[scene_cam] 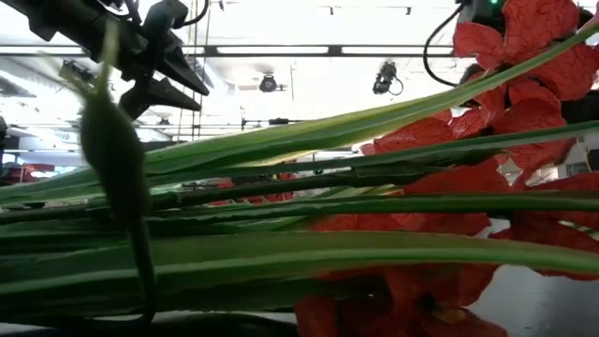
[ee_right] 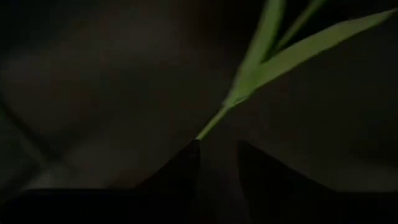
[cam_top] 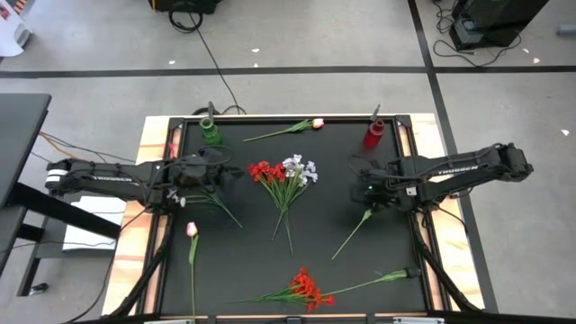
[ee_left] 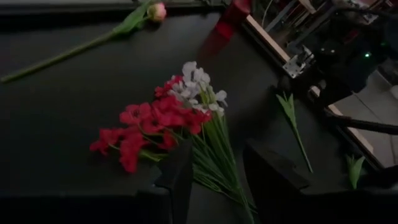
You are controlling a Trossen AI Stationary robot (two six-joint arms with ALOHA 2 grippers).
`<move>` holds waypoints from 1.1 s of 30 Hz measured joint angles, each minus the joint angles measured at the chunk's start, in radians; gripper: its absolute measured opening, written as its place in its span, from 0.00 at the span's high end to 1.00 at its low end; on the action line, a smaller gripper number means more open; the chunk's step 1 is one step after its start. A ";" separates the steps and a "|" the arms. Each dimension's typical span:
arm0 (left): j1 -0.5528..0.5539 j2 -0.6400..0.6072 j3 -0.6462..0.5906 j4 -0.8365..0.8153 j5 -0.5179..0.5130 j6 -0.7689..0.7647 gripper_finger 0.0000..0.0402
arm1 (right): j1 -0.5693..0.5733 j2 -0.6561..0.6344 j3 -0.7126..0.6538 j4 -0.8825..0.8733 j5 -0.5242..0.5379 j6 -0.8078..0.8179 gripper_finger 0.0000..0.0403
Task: Sort flowers into vase by color
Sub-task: Put the top black tulip into the red flower vase
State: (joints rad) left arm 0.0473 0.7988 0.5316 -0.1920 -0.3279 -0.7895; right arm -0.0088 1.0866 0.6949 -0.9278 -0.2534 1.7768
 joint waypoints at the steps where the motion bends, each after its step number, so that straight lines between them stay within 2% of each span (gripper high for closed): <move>1: 0.000 0.000 0.000 0.003 -0.002 0.008 0.63 | -0.004 0.000 0.000 -0.020 0.003 0.001 0.71; 8: 0.002 0.000 0.000 0.000 -0.004 0.019 0.63 | -0.047 0.000 0.000 -0.131 -0.011 -0.047 0.71; 16: 0.002 0.000 0.000 -0.001 -0.006 0.018 0.63 | -0.048 0.000 0.000 -0.165 0.002 -0.140 0.71; 23: 0.002 0.000 0.000 -0.021 -0.033 0.018 0.63 | -0.048 0.000 0.000 -0.225 0.054 -0.059 0.70; 30: 0.002 0.000 0.000 -0.023 -0.073 0.037 0.63 | -0.040 0.004 0.000 -0.185 0.051 0.017 0.68; 33: 0.002 0.000 0.000 -0.023 -0.073 0.042 0.63 | -0.038 0.018 -0.014 -0.180 0.098 0.052 0.68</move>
State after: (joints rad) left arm 0.0494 0.7986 0.5316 -0.2150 -0.4007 -0.7475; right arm -0.0471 1.1045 0.6812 -1.1077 -0.1553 1.8289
